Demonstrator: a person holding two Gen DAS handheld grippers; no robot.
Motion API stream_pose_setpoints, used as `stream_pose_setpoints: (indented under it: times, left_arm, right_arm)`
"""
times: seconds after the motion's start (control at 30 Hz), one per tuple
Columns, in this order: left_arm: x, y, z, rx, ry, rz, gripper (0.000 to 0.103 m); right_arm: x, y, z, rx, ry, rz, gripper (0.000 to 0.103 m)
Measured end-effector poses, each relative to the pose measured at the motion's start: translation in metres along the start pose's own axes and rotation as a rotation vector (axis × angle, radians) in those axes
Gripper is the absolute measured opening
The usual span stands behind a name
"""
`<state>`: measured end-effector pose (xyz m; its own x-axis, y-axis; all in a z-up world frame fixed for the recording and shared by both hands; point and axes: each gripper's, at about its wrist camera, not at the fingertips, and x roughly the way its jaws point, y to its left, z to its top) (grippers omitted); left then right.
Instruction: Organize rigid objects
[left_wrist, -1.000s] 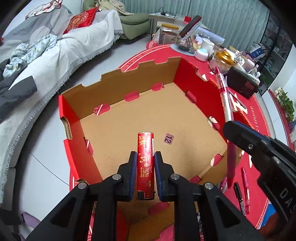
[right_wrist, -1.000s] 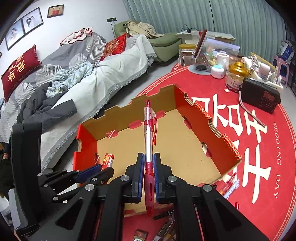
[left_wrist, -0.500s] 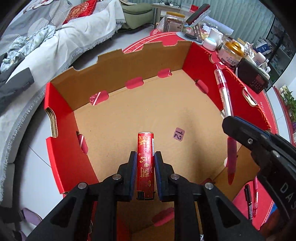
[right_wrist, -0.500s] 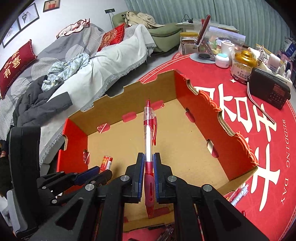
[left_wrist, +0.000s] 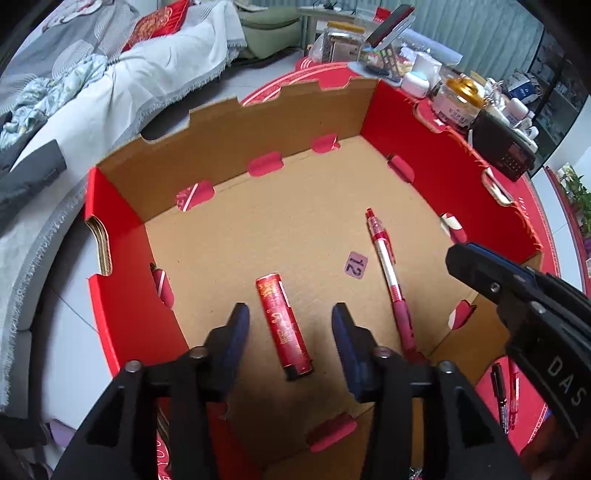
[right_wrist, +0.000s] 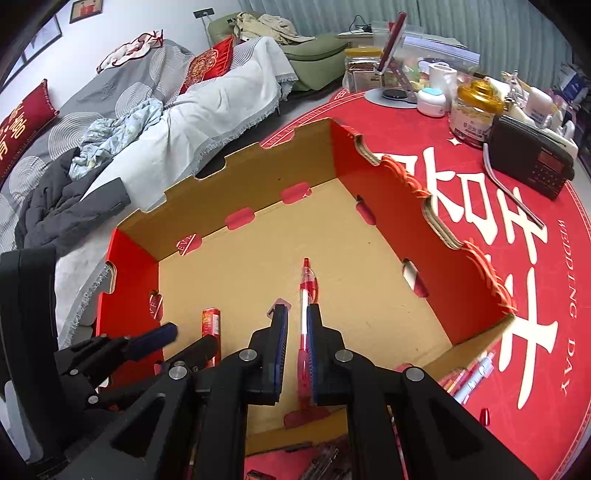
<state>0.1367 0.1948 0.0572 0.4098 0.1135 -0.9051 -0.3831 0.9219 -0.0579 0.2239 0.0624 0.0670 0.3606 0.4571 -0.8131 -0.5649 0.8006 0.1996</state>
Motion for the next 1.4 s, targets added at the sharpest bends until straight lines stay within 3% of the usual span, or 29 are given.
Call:
stream_pose_setpoints:
  times: [0.17,0.33,0.43,0.53,0.63,0.87,1.03,1.33,1.37,1.4]
  left_arm:
    - [-0.031,0.004,-0.010,-0.011,-0.095,-0.065,0.051]
    - [-0.070,-0.002,-0.041,0.025,-0.160,-0.125,0.051]
    - [-0.090,-0.017,-0.075,0.076,-0.174,-0.171,0.051]
    - [-0.098,-0.039,-0.112,0.151,-0.174,-0.158,0.051]
    - [-0.083,-0.054,-0.136,0.176,-0.108,-0.153,0.051]
    - [-0.052,-0.058,-0.149,0.147,-0.035,-0.085,0.051]
    - [-0.038,-0.048,-0.156,0.104,0.017,-0.078,0.051]
    - [-0.031,-0.049,-0.153,0.085,0.013,-0.051,0.054]
    - [-0.030,-0.051,-0.152,0.089,0.012,-0.048,0.054]
    - [-0.029,-0.052,-0.151,0.091,0.014,-0.047,0.054]
  right_arm:
    - [-0.045,-0.011,-0.012,0.024,-0.091,-0.015,0.011]
    - [-0.097,-0.043,-0.058,0.078,-0.164,-0.071,0.011]
    - [-0.109,-0.070,-0.100,0.147,-0.135,-0.124,0.011]
    - [-0.105,-0.090,-0.144,0.220,-0.066,-0.131,0.011]
    - [-0.097,-0.097,-0.174,0.241,-0.019,-0.134,0.011]
    - [-0.103,-0.101,-0.180,0.192,-0.075,-0.169,0.011]
    - [-0.091,-0.106,-0.181,0.157,-0.053,-0.140,0.011]
    - [-0.093,-0.120,-0.171,0.126,-0.110,-0.147,0.011]
    - [-0.094,-0.122,-0.172,0.137,-0.114,-0.145,0.014]
    - [-0.094,-0.125,-0.174,0.151,-0.116,-0.145,0.040]
